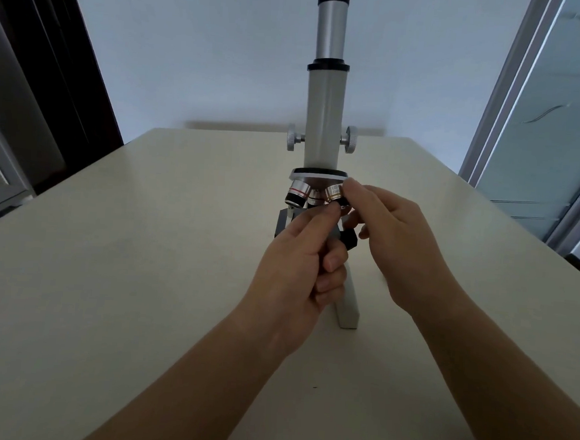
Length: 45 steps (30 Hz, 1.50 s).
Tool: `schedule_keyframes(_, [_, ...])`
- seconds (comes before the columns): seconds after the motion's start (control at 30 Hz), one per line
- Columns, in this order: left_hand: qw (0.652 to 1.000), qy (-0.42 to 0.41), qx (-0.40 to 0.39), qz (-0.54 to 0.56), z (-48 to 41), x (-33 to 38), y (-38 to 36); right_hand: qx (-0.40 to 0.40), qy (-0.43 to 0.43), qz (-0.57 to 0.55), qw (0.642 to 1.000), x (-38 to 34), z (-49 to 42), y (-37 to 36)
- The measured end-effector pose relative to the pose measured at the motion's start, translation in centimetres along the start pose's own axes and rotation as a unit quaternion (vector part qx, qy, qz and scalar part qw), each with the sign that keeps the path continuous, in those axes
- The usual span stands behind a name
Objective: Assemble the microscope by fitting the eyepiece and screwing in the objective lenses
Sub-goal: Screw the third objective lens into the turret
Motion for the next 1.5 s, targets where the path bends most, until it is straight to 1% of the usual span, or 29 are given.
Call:
schedule_keyframes(0.13, [1.0, -0.011, 0.001, -0.008, 0.1, -0.1, -0.1, -0.018, 0.027, 0.006, 0.999, -0.3, 0.0, -0.1])
schedule_keyframes(0.33, [1.0, 0.013, 0.008, 0.006, 0.0, 0.1, 0.0, -0.008, -0.013, -0.005, 1.0, 0.1, -0.1, 0.0])
schedule_keyframes(0.43, [1.0, 0.011, 0.009, 0.0, -0.1, 0.1, 0.1, -0.006, -0.025, -0.003, 1.0, 0.2, -0.1, 0.0])
schedule_keyframes(0.57, [1.0, 0.006, 0.011, -0.008, -0.1, 0.0, 0.0, 0.003, -0.009, 0.001, 1.0, -0.1, 0.0, 0.0])
schedule_keyframes(0.7, [1.0, -0.014, 0.015, -0.018, 0.0, 0.0, -0.3, -0.012, 0.018, 0.009, 1.0, -0.2, 0.1, -0.2])
schedule_keyframes(0.83, [0.999, -0.031, 0.021, -0.013, 0.1, -0.2, -0.5, 0.0, 0.014, 0.002, 1.0, -0.2, -0.1, -0.1])
schedule_keyframes(1.03, [0.999, -0.03, 0.028, -0.008, 0.2, -0.3, -0.5, -0.007, 0.002, -0.009, 1.0, -0.1, -0.1, 0.1])
schedule_keyframes(1.23, [0.998, -0.022, 0.037, -0.039, 0.3, 0.5, 0.1, -0.009, -0.009, -0.009, 1.0, 0.1, -0.1, 0.1])
schedule_keyframes(1.3, [0.997, -0.015, 0.026, -0.066, 0.5, 1.3, 0.7, -0.008, -0.016, -0.013, 1.0, 0.3, -0.1, 0.1])
schedule_keyframes(1.37, [0.991, -0.014, 0.025, -0.128, 0.9, 2.1, 1.2, 0.0, -0.023, -0.003, 1.0, 0.4, -0.1, 0.2])
schedule_keyframes(1.43, [0.976, -0.025, 0.045, -0.214, 1.3, 2.7, 1.7, 0.016, -0.045, 0.012, 0.999, 0.6, -0.3, 0.5])
schedule_keyframes(1.5, [0.949, -0.049, 0.065, -0.303, 1.6, 3.1, 1.9, 0.025, -0.06, 0.018, 0.998, 0.6, -0.5, 0.9])
Point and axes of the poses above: each hand's wrist, its own z-axis away from the middle knuckle, its own y-axis out of the back of the hand, x = y × z, the point moved 1 cm from there along -z, towards the middle knuckle, and after that the axes turned 12 degrees about y, right-handed, at the moved point
